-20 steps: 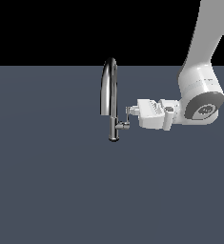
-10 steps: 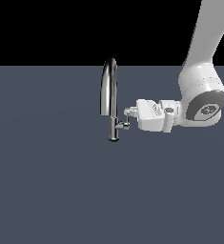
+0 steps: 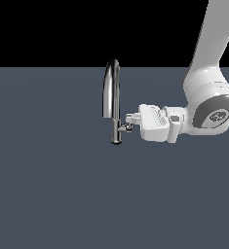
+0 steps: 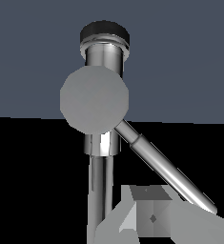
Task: Turn on the faucet by rotating a designated handle.
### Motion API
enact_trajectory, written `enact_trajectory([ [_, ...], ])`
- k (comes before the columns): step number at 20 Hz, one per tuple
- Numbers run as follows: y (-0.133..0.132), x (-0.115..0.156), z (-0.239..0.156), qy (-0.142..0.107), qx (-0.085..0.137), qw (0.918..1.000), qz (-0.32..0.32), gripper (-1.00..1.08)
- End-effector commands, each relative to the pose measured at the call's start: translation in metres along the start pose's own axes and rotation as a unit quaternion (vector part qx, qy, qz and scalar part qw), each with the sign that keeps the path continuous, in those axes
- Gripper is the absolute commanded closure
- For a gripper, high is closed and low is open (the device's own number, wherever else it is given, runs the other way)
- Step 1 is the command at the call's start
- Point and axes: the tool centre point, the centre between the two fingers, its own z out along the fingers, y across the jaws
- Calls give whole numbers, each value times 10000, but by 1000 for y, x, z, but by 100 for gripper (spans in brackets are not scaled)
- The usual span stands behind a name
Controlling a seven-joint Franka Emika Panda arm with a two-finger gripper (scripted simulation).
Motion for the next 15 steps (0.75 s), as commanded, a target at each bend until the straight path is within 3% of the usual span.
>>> enact_trajectory([
  [1,19,13,-7,3,26,9999,124,108],
  [3,23,15,-7,3,26,9999,124,108],
  [4,11,4,1,-14,-21,10000,-3,108],
  [15,38,66,-7,3,26,9999,125,108],
])
